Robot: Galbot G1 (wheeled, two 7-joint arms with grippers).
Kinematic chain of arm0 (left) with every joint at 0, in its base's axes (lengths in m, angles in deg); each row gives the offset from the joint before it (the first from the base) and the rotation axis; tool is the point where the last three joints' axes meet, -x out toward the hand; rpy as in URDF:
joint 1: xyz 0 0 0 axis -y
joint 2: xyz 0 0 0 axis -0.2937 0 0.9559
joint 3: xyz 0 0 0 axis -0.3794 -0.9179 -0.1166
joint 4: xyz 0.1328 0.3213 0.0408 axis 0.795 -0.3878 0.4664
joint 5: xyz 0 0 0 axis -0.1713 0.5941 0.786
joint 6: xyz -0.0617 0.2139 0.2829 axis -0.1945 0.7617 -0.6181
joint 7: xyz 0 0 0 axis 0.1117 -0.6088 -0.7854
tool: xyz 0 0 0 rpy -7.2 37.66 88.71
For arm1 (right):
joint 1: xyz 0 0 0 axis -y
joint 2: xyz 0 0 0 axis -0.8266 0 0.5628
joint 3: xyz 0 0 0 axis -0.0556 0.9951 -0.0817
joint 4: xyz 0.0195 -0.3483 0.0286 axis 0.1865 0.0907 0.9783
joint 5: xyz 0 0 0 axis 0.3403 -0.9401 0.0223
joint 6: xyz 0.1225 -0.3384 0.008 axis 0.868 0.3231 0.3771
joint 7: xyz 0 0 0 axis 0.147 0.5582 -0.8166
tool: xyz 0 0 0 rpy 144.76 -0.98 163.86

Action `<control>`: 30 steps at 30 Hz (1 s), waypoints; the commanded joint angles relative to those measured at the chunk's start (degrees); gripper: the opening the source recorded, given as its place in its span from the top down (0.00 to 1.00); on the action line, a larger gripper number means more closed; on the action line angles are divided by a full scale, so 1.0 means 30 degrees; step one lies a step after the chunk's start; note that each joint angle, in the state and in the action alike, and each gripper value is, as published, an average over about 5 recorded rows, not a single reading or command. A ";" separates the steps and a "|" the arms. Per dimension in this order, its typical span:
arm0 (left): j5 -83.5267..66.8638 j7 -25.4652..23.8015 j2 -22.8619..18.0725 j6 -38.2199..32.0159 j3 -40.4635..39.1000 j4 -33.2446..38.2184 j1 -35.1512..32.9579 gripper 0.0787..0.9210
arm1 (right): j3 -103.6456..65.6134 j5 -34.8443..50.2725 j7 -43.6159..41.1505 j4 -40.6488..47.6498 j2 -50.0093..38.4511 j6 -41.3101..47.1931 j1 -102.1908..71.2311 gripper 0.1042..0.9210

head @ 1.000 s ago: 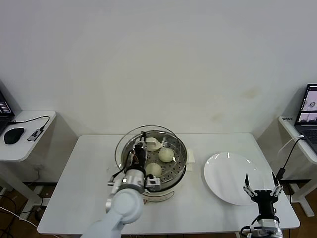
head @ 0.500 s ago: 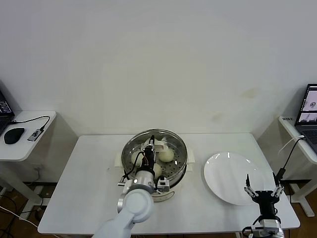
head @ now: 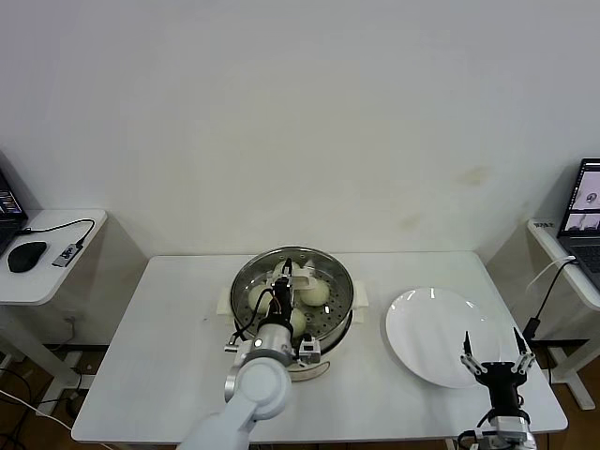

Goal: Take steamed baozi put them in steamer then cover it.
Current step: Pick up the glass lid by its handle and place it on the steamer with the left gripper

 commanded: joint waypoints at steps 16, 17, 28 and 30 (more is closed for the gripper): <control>0.0031 0.0269 -0.0139 0.0047 0.0058 0.0790 -0.0837 0.86 | 0.0054 0.0158 -0.0077 -0.0011 -0.0130 0.0022 -0.0049 0.12; 0.0071 0.0298 -0.0100 0.0041 0.0107 0.0955 -0.0971 0.83 | 0.0054 0.0160 -0.0081 -0.0008 -0.0141 0.0026 -0.0050 0.12; -0.0493 0.1291 0.1728 -0.0527 0.1291 0.5679 -0.4419 0.45 | 0.0087 0.0228 -0.0112 0.0052 -0.0244 0.0071 -0.0049 0.12; -0.1212 0.1830 0.2219 -0.0805 0.1641 0.6995 -0.5424 0.38 | 0.0088 0.0231 -0.0115 0.0114 -0.0230 0.0082 -0.0007 0.12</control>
